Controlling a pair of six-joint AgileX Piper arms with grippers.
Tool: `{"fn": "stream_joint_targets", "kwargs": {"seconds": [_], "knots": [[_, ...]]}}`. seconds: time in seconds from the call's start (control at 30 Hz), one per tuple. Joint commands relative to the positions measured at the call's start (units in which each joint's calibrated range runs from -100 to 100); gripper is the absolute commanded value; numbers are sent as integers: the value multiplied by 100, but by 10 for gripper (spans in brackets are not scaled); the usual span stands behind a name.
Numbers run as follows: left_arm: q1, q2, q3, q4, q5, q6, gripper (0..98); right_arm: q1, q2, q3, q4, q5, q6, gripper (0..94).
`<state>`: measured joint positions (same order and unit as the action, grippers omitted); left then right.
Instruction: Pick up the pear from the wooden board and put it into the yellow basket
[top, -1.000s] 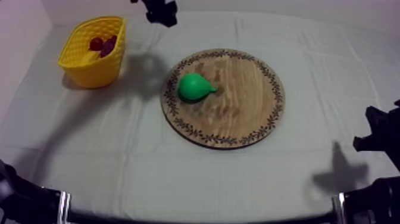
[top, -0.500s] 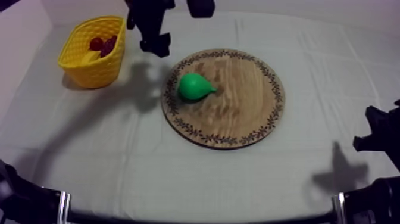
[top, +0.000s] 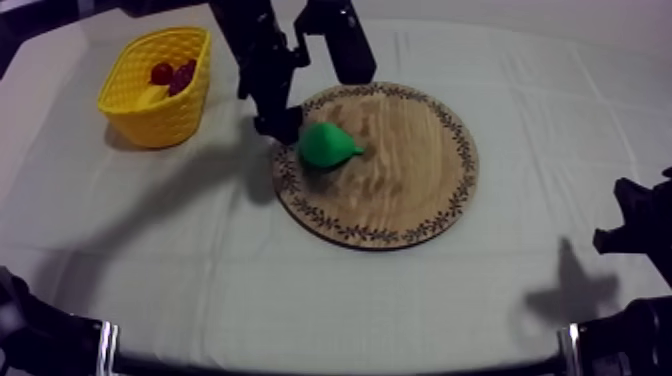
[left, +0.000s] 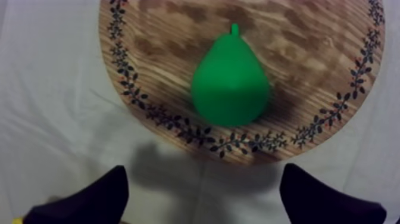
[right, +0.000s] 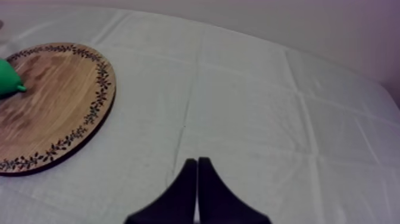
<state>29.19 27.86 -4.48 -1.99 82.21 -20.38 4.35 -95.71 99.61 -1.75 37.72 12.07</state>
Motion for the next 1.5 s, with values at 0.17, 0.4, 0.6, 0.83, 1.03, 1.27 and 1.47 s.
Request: {"fn": "stream_joint_targets", "kwargs": {"seconds": [0.17,0.4,0.6,0.83,1.03,1.27,1.47], "knots": [[50,320,-62,133,-301,131,958,1,-5,5,2,-6,2,3],[91,699,-280,263,-372,142,955,1,-5,5,2,-6,2,3],[109,1003,-435,356,-472,123,941,1,-5,5,2,-6,2,3],[119,1321,-603,406,-607,108,929,1,-5,5,2,-6,2,3],[118,1546,-739,474,-706,116,904,1,-5,5,2,-6,2,3],[117,1776,-887,534,-866,145,879,1,-5,5,2,-6,2,3],[98,1909,-983,555,-881,160,866,1,-5,5,2,-6,2,3]]}}
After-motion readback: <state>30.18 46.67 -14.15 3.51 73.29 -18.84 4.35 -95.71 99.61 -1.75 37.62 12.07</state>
